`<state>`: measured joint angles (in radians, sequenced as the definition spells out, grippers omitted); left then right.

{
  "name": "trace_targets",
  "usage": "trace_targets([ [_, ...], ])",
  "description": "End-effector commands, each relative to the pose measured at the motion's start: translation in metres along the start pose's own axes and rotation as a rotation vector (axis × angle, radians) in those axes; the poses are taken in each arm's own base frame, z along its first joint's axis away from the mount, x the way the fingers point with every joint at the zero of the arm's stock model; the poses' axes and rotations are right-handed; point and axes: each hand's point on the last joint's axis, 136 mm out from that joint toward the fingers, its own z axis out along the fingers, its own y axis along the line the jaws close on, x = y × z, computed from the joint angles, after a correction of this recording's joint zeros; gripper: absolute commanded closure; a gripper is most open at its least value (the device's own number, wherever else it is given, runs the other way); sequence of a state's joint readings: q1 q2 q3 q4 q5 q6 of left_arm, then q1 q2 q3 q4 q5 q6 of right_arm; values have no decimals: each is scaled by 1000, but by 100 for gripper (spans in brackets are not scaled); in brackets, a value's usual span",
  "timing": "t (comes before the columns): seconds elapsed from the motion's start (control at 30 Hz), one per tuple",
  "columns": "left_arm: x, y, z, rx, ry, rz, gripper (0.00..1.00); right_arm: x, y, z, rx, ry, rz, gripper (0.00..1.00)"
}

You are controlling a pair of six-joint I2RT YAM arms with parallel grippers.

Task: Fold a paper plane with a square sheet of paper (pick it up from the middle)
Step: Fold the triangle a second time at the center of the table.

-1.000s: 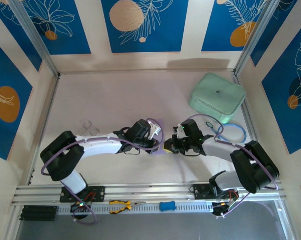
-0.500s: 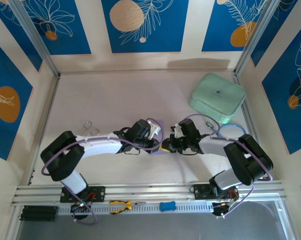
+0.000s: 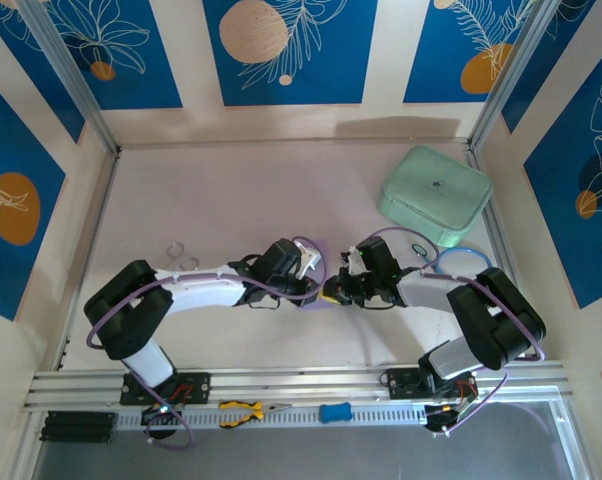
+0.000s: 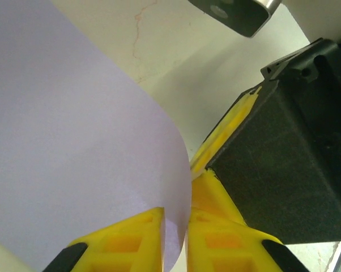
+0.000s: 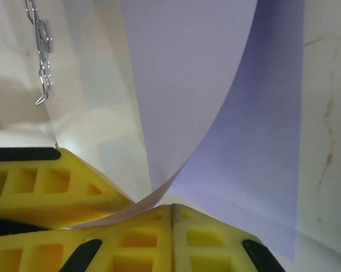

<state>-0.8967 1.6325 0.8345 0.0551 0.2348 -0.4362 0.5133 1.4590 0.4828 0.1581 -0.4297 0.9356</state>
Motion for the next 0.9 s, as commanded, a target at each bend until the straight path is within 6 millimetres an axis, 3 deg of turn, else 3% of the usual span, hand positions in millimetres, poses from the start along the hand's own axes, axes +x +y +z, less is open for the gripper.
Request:
trace_targets([
  [0.0, -12, -1, 0, 18, -33, 19, 82, 1, 3, 0, 7, 15, -5, 91],
  [0.23, -13, -2, 1, 35, -36, 17, 82, 0, 2, -1, 9, 11, -1, 91],
  [0.53, -11, -2, 1, 41, -26, 21, 95, -1, 1, -1, 18, 5, 2, 91],
  [0.87, -9, 1, 2, 28, -22, 13, 99, -2, -15, 0, 155, -23, -2, 92],
])
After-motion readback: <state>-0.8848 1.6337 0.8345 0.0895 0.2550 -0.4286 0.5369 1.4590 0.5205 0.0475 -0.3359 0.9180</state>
